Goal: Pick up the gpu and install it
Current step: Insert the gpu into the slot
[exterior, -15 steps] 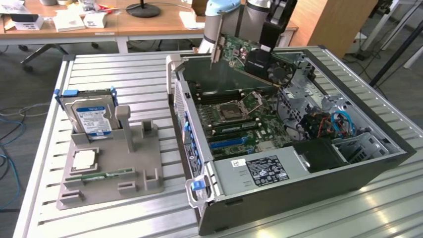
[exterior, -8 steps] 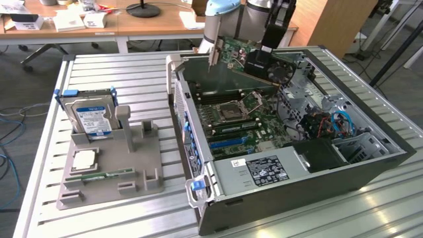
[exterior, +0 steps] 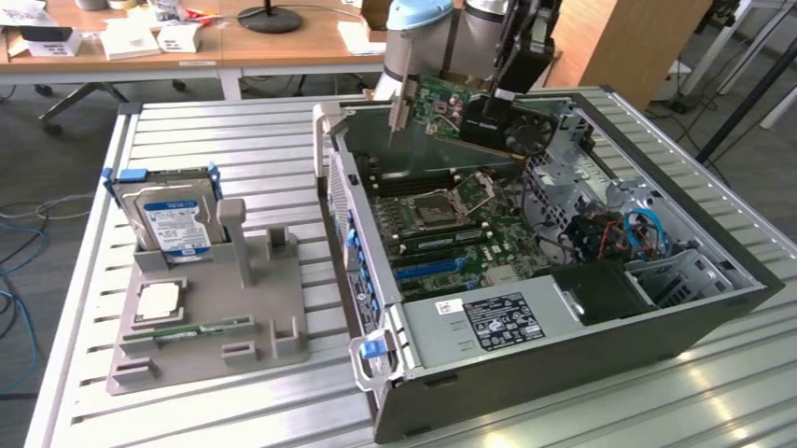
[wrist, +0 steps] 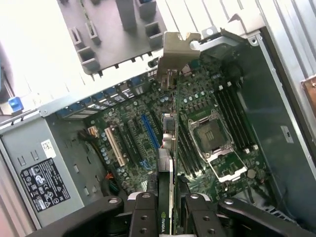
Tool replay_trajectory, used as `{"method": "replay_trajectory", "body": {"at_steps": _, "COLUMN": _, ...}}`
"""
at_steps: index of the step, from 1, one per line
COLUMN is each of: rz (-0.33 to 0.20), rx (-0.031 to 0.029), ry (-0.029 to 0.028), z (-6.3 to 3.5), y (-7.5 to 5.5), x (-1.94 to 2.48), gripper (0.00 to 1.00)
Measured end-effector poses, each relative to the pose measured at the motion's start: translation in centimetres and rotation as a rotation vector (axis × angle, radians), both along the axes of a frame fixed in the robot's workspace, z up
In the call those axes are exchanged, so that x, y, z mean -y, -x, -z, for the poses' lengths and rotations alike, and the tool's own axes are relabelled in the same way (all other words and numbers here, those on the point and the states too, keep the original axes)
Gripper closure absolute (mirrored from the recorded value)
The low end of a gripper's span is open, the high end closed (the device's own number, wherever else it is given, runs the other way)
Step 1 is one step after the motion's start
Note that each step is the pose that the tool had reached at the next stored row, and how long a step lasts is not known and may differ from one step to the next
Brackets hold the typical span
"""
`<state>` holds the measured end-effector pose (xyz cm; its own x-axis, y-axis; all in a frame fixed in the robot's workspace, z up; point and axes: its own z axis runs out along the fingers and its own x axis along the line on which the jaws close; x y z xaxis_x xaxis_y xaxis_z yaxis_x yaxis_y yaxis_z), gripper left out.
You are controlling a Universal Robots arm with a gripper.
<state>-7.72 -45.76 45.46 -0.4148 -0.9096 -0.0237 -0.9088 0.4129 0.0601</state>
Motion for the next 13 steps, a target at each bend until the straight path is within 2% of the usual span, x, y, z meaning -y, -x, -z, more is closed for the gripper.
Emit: {"method": "replay_trajectory", "body": {"at_steps": 13, "rz": -0.237, "rx": 0.0, "ry": 0.0, "z": 0.14, "y": 0.0, "x": 0.0, "gripper": 0.74}}
